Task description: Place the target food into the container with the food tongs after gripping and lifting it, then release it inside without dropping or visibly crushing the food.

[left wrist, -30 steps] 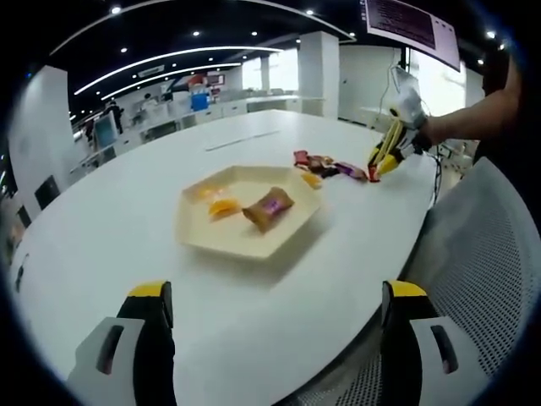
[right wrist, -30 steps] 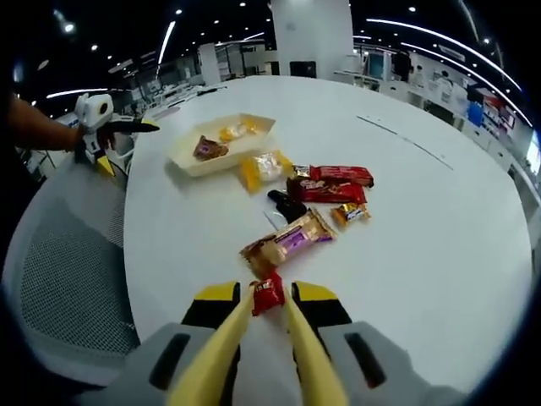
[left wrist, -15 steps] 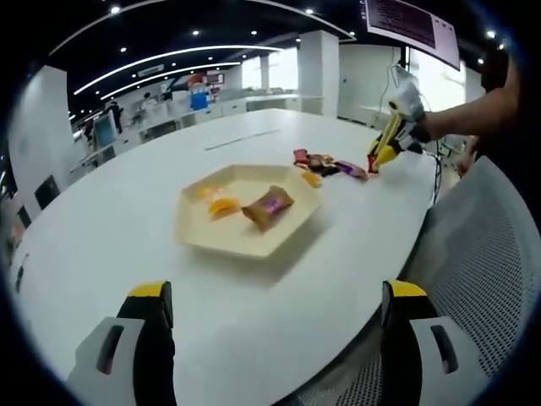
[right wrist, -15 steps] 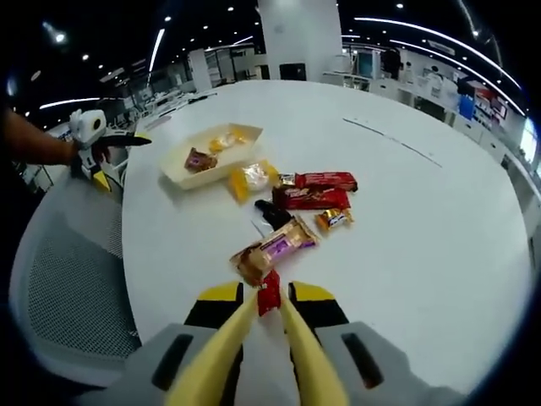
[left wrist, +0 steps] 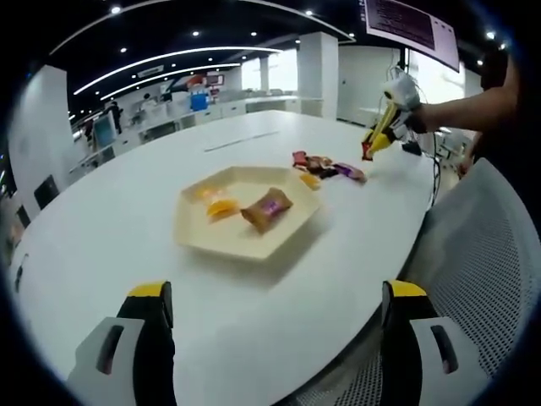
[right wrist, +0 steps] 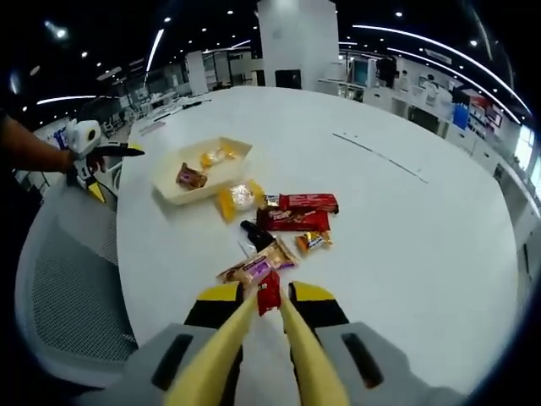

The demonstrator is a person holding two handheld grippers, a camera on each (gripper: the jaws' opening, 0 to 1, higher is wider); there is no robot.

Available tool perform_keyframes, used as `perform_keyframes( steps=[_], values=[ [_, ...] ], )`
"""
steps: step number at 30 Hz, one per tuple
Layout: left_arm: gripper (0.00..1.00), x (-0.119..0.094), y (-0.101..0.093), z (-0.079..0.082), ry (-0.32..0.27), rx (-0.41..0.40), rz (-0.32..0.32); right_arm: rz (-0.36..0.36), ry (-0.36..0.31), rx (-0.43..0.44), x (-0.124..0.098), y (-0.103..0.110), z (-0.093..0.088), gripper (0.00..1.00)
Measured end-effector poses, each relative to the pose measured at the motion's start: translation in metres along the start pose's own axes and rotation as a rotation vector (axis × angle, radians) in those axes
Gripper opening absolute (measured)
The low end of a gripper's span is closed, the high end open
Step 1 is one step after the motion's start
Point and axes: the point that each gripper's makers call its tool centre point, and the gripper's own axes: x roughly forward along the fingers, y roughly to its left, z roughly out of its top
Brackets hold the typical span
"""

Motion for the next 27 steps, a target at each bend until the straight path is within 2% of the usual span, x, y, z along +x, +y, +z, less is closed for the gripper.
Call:
perform_keyframes(
  steps=[9, 21, 27],
  values=[
    [0.99, -0.001, 0.0, 0.002, -0.008, -0.004, 0.003, -0.013, 0.001, -0.011, -0.004, -0.007, 0.011, 0.2],
    [0.99, -0.001, 0.0, 0.003, -0.013, -0.005, -0.001, -0.043, -0.024, -0.038, -0.014, -0.023, 0.047, 0.2],
    [0.99, 0.0, 0.001, 0.003, -0.017, -0.007, 0.001, -0.027, -0.036, -0.07, -0.006, -0.016, 0.073, 0.2]
  ],
)
